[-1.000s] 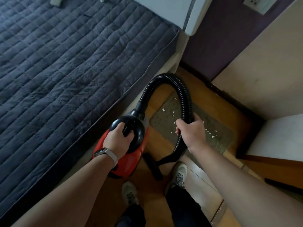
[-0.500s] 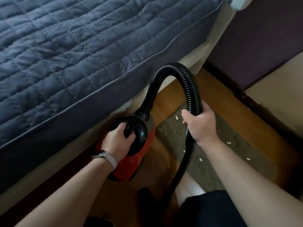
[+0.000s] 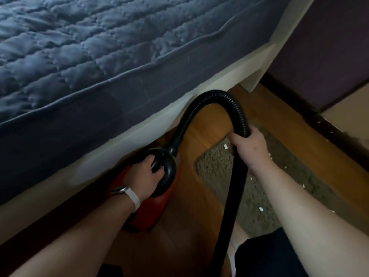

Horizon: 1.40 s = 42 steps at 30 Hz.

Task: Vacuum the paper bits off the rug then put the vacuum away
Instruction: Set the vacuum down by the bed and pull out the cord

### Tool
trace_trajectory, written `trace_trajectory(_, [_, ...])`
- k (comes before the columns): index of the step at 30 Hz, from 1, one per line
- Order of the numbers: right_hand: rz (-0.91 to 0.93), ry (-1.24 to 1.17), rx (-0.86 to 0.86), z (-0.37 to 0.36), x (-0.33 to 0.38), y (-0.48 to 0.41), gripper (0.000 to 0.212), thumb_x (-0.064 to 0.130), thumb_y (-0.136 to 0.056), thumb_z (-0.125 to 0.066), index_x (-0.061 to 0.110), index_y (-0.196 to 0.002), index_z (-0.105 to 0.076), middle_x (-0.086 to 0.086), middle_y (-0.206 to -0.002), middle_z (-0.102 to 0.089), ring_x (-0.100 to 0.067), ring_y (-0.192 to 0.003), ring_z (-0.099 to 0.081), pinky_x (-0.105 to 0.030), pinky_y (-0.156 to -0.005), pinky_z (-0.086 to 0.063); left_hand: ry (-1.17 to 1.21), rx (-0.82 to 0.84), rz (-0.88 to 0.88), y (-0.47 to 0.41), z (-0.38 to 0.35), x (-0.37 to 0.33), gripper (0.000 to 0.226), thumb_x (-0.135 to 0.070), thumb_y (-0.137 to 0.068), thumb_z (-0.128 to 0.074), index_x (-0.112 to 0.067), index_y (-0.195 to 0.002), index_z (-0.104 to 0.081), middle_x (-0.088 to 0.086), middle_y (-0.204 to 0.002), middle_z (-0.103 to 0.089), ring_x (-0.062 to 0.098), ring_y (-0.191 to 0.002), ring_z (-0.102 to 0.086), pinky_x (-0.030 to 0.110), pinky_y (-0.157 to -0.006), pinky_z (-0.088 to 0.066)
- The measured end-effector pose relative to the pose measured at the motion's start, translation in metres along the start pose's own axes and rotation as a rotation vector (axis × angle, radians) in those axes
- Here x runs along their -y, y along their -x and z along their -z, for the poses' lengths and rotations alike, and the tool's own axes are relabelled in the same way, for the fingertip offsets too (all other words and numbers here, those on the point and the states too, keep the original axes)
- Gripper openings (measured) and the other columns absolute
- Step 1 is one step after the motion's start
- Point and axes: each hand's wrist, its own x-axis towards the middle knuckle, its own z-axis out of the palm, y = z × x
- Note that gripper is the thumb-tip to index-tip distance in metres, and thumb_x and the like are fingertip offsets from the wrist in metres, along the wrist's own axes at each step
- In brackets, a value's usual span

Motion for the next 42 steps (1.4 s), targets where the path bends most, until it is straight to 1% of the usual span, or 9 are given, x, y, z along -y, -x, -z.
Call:
trace_trajectory(8, [0.063, 0.193, -0.058, 0.012, -0.005, -0.009, 0.026, 0.022, -0.082, -0.068, 0.03, -0.096, -0.047, -0.013, -0.096, -0.066, -0.032, -0.078, -0.069, -0.048, -0.071, -0.058, -0.014, 0.038, -0.011, -0.008, -0.021, -0.007, 0.019, -0.036, -0.091, -0.059, -0.021, -0.081, -0.052, 0.0, -0.071, -0.062, 0.016, -0.062, -0.059, 0.03, -0.056, -0.049])
trace_trajectory(14, [0.066, 0.276, -0.028, 0.019, -0.004, -0.005, 0.028, 0.021, -0.084, -0.068, 0.023, -0.103, -0.047, -0.009, -0.094, -0.064, -0.026, -0.077, -0.066, -0.038, -0.064, -0.054, 0.057, 0.038, -0.001, -0.01, -0.028, -0.014, 0.02, -0.034, -0.091, -0.06, -0.019, -0.08, -0.052, 0.001, -0.071, -0.062, 0.015, -0.062, -0.06, 0.033, -0.059, -0.053])
trace_trajectory(18, [0.09, 0.28, -0.04, 0.019, -0.005, -0.006, 0.028, 0.023, -0.083, -0.068, 0.02, -0.103, -0.049, -0.009, -0.092, -0.063, -0.026, -0.076, -0.065, -0.037, -0.062, -0.052, 0.032, 0.003, -0.041, -0.014, -0.033, -0.012, 0.02, -0.034, -0.09, -0.06, -0.019, -0.079, -0.052, 0.001, -0.068, -0.062, 0.017, -0.059, -0.06, 0.039, -0.057, -0.054])
trace_trajectory(22, [0.171, 0.331, -0.073, 0.016, 0.002, -0.006, 0.034, 0.022, -0.083, -0.067, 0.018, -0.111, -0.048, -0.002, -0.092, -0.057, -0.02, -0.077, -0.06, -0.03, -0.057, -0.045, 0.054, -0.007, -0.065, -0.019, -0.031, -0.009, 0.023, -0.033, -0.089, -0.061, -0.02, -0.074, -0.051, 0.001, -0.065, -0.06, 0.018, -0.058, -0.059, 0.04, -0.057, -0.054])
trace_trajectory(27, [0.367, 0.536, -0.124, 0.012, 0.01, -0.001, 0.062, 0.025, -0.082, -0.068, 0.016, -0.138, -0.042, 0.004, -0.121, -0.041, -0.01, -0.106, -0.043, -0.027, -0.084, -0.039, 0.072, -0.015, -0.062, -0.022, -0.03, -0.006, 0.023, -0.035, -0.088, -0.062, -0.024, -0.073, -0.049, 0.0, -0.067, -0.06, 0.018, -0.062, -0.06, 0.038, -0.061, -0.055])
trace_trajectory(32, [0.73, 0.717, -0.188, -0.005, 0.02, 0.016, 0.05, 0.026, -0.083, -0.066, 0.008, -0.128, -0.058, -0.011, -0.13, -0.05, -0.026, -0.124, -0.046, -0.038, -0.106, -0.038, 0.082, 0.026, -0.079, -0.024, -0.03, -0.003, 0.019, -0.036, -0.089, -0.061, -0.022, -0.08, -0.052, -0.001, -0.072, -0.062, 0.015, -0.066, -0.061, 0.036, -0.064, -0.055])
trace_trajectory(35, [0.855, 0.763, 0.023, -0.031, 0.027, 0.031, 0.048, 0.027, -0.084, -0.065, 0.008, -0.127, -0.06, -0.011, -0.129, -0.054, -0.026, -0.124, -0.048, -0.041, -0.107, -0.042, 0.071, 0.116, -0.134, -0.024, -0.023, 0.007, 0.018, -0.04, -0.089, -0.06, -0.023, -0.091, -0.055, -0.004, -0.08, -0.064, 0.012, -0.071, -0.063, 0.035, -0.067, -0.055])
trace_trajectory(38, [0.962, 0.83, 0.295, -0.063, 0.019, 0.042, 0.049, 0.028, -0.081, -0.067, 0.009, -0.126, -0.06, -0.011, -0.124, -0.056, -0.029, -0.114, -0.054, -0.044, -0.093, -0.051, 0.053, 0.19, -0.186, -0.022, -0.01, 0.027, 0.032, -0.05, -0.086, -0.061, -0.028, -0.11, -0.058, -0.01, -0.093, -0.065, 0.009, -0.084, -0.063, 0.033, -0.073, -0.055])
trace_trajectory(42, [1.051, 0.978, 0.522, -0.098, 0.012, 0.047, 0.057, 0.04, -0.083, -0.065, 0.015, -0.134, -0.055, -0.008, -0.13, -0.052, -0.028, -0.117, -0.051, -0.04, -0.095, -0.046, -0.008, 0.183, -0.22, -0.011, 0.013, 0.055, 0.044, -0.055, -0.081, -0.066, -0.033, -0.117, -0.054, -0.012, -0.095, -0.056, 0.006, -0.084, -0.056, 0.03, -0.074, -0.05])
